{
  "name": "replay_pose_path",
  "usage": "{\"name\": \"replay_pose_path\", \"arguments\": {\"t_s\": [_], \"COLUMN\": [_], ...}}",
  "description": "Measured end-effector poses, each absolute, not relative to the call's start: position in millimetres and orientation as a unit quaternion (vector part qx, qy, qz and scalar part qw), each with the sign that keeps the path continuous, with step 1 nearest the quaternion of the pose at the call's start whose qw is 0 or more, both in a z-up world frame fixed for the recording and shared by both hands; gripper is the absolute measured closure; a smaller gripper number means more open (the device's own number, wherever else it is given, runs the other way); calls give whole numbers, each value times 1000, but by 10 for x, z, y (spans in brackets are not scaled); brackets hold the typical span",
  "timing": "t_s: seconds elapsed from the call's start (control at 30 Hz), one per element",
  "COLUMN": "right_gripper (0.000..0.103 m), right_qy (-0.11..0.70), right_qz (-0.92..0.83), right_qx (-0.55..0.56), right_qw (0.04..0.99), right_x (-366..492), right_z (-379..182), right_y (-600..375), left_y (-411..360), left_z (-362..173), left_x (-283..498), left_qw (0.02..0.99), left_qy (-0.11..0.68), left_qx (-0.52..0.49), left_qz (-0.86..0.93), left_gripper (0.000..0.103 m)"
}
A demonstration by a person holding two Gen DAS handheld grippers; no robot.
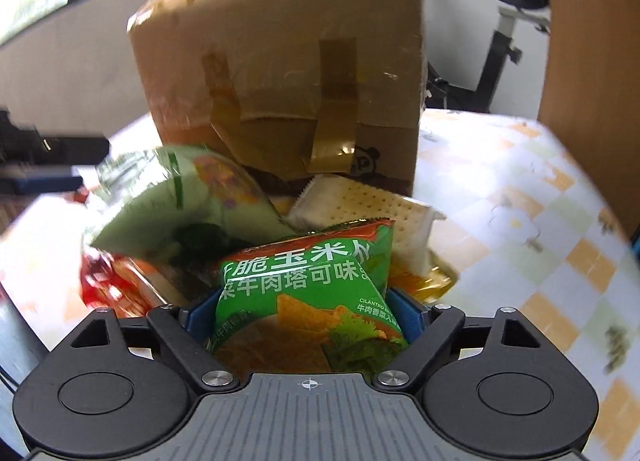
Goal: Organize snacks
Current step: 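Move both tools back to the pile and grasp the green corn-chip bag with the right tool, then grasp the green-and-pink bag with the left tool while the right tool holds the corn-chip bag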
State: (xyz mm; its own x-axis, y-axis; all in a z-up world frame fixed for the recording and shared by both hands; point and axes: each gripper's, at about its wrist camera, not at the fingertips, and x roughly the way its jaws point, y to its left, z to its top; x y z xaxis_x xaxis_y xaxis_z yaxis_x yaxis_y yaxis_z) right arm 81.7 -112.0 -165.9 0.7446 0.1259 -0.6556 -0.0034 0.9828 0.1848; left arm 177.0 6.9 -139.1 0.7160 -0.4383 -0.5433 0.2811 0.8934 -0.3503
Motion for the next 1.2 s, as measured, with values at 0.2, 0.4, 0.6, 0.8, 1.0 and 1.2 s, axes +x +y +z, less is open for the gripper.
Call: {"name": "replay_pose_path", "arguments": {"t_s": [0.2, 0.4, 0.6, 0.8, 1.0, 1.2], "right_gripper": [21, 21, 21, 21, 20, 21], "right_qy": [332, 313, 308, 307, 305, 303], "right_qz": [24, 6, 5, 9, 10, 12], "right_qx": [87, 85, 93, 98, 98, 101], "right_qw": [939, 946, 947, 947, 947, 948], "right_x": [723, 701, 717, 722, 723, 712], "right_z": [-1703, -1713, -1746, -1757, -1770, -1769], "right_y": [-1080, -1077, -1090, -1102, -1098, -1091], "left_y": [24, 21, -92, -176, -213, -148], "left_z": [-1508, -1596, -1701, -1755, -1824, -1719], "left_x": [1815, 1984, 2192, 2299, 2354, 2201], "left_qw": [909, 902, 889, 887, 884, 890], "left_qy": [339, 351, 376, 375, 373, 361], "left_qx": [-141, -167, -186, -197, -212, -197], "left_qz": [-198, -188, -181, -186, -186, -196], "left_gripper": [12, 12, 6, 3, 0, 24]}}
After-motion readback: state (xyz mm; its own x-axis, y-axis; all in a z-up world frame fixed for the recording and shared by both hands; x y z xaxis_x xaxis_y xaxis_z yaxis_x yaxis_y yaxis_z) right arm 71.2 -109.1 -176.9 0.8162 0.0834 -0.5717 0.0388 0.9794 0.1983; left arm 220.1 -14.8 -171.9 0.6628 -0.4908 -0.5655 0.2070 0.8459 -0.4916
